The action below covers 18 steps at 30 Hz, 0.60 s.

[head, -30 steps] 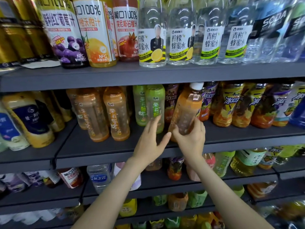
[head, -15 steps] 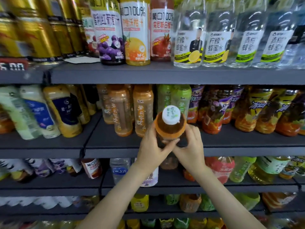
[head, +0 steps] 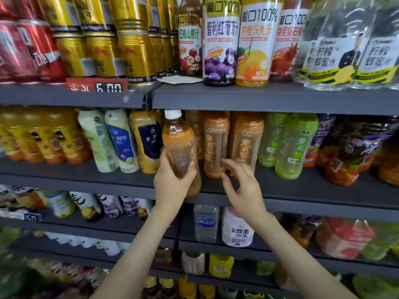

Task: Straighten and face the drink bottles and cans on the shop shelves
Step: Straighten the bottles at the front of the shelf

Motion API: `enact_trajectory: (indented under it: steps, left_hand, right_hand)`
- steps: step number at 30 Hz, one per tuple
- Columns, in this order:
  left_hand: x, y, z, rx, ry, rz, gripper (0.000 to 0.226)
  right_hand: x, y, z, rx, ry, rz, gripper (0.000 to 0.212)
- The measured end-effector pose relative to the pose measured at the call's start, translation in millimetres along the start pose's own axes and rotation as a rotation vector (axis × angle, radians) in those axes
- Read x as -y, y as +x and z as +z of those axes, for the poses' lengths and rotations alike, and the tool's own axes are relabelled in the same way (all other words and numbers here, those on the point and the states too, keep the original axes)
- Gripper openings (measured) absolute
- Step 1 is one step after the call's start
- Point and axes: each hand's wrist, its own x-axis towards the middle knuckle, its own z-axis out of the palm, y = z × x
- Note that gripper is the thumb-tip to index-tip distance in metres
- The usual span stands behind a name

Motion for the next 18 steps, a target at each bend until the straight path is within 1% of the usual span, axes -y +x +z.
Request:
enact_trajectory:
  steps: [4,9,14,16,17,18]
  left_hand:
    - [0.5,19.5,9.8,0.033,0.072,0.004,0.07]
    - [0.4,28.4,30.0,0.059,0.031,0.047,0.075]
    - [6.8,31.1,49.2,0.029,0.016,0.018,0.078]
    - [5.6,22.4,53.3,0.006,0.045,0.014,0.08]
    - [4.6,15.7,55.3,-0.018,0.072,0.029,0.08]
    - [3.6,7.8,57.6,-0.059,0.114,0.08,0.079]
  right_hand:
    - [-3.5,2.5,3.3,-0.015,-0.044,-0.008,0.032]
    - [-12.6,0.4,-4.4,0.004,-0.093,0.061,0.03]
    - [-21.9,-6.3,-15.9,-0.005,-0.17,0.126,0.034]
    - [-23.3,-8.5,-19.3,-0.002,-0.195,0.155,0.034]
    - [-23.7,-9.1,-21.0,-0.011,-0.207,0.172,0.034]
    - [-24.9,-9.4,-22.9,-0.027,-0.223,0.189,0.034]
